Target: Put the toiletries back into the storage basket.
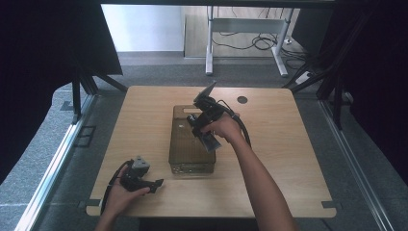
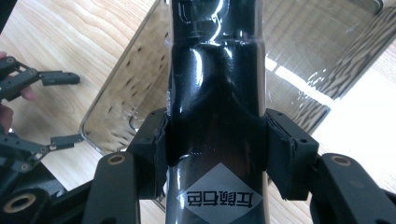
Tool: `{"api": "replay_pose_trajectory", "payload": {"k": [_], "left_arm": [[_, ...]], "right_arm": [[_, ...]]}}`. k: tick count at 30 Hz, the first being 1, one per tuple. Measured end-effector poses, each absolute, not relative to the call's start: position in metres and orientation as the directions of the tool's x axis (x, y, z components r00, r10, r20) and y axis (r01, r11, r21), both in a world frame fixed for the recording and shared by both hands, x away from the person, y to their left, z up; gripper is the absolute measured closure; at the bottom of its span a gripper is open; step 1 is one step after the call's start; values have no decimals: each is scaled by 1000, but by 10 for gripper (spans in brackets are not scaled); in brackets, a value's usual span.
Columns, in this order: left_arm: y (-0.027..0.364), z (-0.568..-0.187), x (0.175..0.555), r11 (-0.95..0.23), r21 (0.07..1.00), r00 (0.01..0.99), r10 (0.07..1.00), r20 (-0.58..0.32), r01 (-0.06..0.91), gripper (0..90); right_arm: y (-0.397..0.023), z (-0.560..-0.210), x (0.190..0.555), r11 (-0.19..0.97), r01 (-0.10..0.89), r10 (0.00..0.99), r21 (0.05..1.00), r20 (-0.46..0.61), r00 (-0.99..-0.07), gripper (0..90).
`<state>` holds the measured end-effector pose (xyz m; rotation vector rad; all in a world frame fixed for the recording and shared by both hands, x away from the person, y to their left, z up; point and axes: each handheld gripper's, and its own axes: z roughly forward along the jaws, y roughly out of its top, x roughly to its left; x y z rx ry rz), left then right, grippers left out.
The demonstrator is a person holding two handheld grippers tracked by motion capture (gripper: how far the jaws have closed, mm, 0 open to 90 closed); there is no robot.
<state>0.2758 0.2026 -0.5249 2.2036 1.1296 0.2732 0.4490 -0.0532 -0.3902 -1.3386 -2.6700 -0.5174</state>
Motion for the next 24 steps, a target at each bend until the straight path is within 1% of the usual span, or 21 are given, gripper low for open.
{"api": "replay_pose_trajectory", "payload": {"k": [6, 10, 12, 16, 20, 21, 24], "left_arm": [[203, -525, 276, -428, 626, 612, 784, -102, 652, 221], [202, -525, 276, -438, 622, 619, 779, -97, 649, 220], [202, -525, 276, -442, 621, 624, 775, -101, 648, 220], [203, -525, 277, -427, 628, 619, 777, -113, 650, 221], [206, -523, 278, -415, 637, 617, 777, -124, 650, 220], [207, -523, 279, -412, 640, 618, 776, -126, 649, 220], [208, -523, 281, -410, 638, 617, 776, -131, 651, 221]], "right_arm": [[-44, -391, 450, 546, 800, 758, 250, 260, -598, 460], [-41, -393, 452, 522, 817, 771, 245, 273, -575, 460], [-38, -396, 451, 484, 835, 785, 261, 291, -547, 460], [-33, -400, 452, 460, 850, 795, 257, 308, -523, 460], [-25, -411, 456, 416, 880, 822, 229, 319, -471, 461], [-25, -411, 456, 416, 880, 822, 229, 319, -471, 461], [-25, -419, 460, 366, 907, 844, 210, 335, -418, 460]]}}
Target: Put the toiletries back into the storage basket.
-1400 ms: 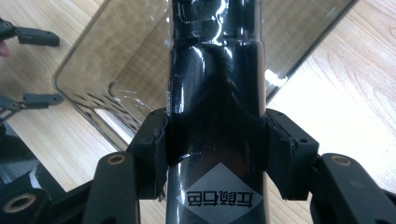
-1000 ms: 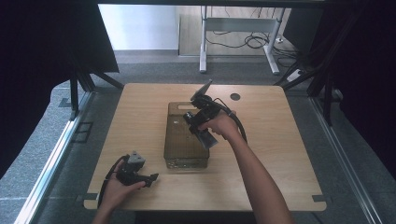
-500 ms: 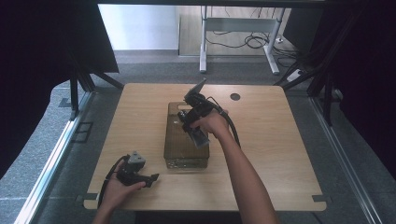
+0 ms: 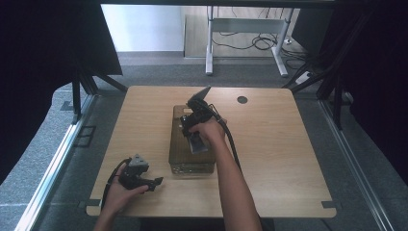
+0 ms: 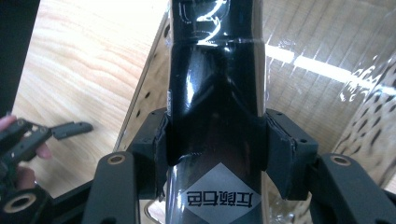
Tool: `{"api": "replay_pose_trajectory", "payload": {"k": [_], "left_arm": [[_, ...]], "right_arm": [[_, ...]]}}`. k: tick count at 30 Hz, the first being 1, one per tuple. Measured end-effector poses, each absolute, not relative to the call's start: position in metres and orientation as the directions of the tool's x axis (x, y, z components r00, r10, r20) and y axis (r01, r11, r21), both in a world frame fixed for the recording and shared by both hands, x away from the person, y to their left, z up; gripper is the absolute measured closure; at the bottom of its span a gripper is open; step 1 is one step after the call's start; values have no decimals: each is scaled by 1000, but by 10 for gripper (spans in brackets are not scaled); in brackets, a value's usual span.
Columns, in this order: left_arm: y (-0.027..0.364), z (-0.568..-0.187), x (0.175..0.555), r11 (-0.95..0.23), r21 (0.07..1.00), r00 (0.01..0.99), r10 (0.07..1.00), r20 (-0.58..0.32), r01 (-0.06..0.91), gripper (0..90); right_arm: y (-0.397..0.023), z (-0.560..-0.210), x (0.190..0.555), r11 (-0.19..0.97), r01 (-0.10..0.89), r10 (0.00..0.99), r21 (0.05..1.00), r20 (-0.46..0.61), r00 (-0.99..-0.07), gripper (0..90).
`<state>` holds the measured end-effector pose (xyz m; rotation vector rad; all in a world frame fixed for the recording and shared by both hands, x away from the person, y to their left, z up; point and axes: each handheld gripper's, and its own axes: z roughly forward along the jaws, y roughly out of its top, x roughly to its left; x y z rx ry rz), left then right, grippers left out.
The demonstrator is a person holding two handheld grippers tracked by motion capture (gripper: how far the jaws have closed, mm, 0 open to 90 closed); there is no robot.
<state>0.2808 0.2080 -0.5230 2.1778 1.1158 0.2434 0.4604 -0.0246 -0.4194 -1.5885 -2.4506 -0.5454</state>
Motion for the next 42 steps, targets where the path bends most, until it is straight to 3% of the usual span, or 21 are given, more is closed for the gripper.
{"api": "replay_pose_trajectory", "payload": {"k": [42], "left_arm": [[201, -519, 280, -427, 646, 634, 764, -117, 633, 222]], "right_arm": [[-6, -459, 459, 167, 970, 881, 177, 414, -227, 459]]}}
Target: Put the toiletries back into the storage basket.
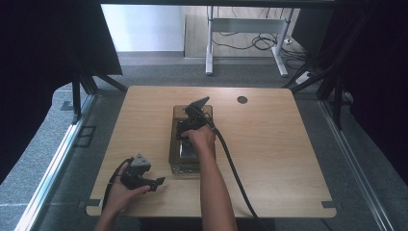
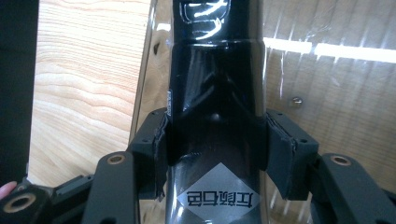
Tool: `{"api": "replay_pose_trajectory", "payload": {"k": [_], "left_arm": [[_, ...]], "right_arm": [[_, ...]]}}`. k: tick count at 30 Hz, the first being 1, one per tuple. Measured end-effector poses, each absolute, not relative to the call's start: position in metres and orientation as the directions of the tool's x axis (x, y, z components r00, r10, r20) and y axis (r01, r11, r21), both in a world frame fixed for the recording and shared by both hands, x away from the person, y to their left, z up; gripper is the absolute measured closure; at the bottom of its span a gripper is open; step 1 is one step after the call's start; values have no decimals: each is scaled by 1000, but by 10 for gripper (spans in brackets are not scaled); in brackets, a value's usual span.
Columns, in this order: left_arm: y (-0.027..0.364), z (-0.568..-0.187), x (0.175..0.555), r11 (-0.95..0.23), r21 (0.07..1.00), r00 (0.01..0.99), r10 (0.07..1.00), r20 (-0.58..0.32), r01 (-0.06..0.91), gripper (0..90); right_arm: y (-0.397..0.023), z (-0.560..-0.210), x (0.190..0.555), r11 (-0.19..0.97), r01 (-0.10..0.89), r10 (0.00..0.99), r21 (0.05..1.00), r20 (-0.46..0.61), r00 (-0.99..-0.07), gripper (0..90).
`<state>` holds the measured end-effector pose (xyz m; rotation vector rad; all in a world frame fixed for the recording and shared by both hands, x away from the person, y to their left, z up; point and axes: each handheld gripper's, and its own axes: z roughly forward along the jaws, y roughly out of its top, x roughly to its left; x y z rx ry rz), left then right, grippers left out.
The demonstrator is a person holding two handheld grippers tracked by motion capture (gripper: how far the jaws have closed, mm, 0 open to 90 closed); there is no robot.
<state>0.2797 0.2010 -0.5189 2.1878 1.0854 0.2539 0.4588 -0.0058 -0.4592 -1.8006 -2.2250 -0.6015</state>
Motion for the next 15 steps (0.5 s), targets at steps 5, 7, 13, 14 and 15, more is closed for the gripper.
{"api": "replay_pose_trajectory", "payload": {"k": [5, 7, 13, 14, 15], "left_arm": [[200, -519, 280, -421, 647, 631, 766, -121, 636, 223], [201, -519, 280, -421, 651, 634, 764, -122, 632, 222], [202, -519, 280, -424, 649, 634, 764, -119, 632, 222], [201, -519, 280, -425, 647, 634, 765, -117, 633, 222], [201, -519, 280, -425, 647, 634, 765, -117, 633, 222]], "right_arm": [[-2, -473, 459, 149, 977, 881, 151, 428, -200, 457], [-1, -479, 459, 138, 980, 885, 142, 426, -186, 457], [-2, -484, 460, 125, 983, 890, 131, 422, -170, 455], [-1, -487, 459, 128, 984, 893, 124, 418, -169, 455], [-1, -488, 459, 131, 984, 895, 120, 413, -169, 454]]}}
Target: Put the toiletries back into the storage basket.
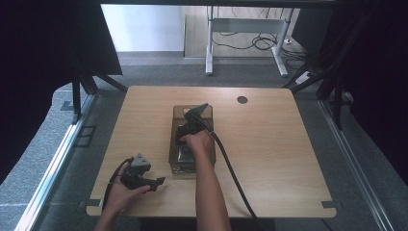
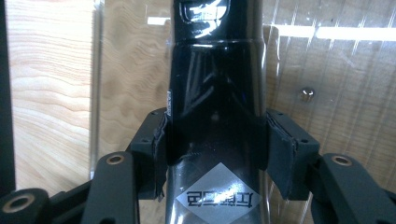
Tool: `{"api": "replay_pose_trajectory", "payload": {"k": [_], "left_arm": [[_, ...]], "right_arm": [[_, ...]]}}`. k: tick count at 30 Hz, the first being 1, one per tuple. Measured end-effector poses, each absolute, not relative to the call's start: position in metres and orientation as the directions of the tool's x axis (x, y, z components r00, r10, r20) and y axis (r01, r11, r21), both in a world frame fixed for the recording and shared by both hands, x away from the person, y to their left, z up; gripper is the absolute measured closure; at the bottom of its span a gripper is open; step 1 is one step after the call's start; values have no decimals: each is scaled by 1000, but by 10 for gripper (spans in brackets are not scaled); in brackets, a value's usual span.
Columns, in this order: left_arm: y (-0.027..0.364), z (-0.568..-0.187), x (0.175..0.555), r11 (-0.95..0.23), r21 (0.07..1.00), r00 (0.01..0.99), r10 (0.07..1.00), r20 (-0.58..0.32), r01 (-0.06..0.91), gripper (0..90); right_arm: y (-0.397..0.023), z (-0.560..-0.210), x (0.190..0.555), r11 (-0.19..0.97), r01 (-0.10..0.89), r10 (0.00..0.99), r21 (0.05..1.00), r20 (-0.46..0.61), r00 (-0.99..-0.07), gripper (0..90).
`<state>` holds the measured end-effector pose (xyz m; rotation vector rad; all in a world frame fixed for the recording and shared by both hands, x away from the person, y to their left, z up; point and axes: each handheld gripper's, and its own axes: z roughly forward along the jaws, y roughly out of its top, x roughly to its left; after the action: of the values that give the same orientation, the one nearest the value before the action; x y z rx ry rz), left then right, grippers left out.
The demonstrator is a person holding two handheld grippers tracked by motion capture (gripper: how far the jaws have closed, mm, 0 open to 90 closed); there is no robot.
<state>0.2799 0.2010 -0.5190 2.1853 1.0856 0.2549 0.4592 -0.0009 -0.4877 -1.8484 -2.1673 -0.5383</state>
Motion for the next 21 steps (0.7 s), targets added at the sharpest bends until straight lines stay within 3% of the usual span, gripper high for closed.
{"api": "replay_pose_trajectory", "payload": {"k": [15, 21], "left_arm": [[203, -519, 280, -416, 646, 625, 770, -124, 640, 222], [209, -518, 281, -404, 651, 615, 778, -125, 643, 222]], "right_arm": [[2, -499, 459, 140, 985, 907, 105, 385, -170, 431], [-1, -488, 459, 139, 983, 902, 121, 393, -176, 407]]}}
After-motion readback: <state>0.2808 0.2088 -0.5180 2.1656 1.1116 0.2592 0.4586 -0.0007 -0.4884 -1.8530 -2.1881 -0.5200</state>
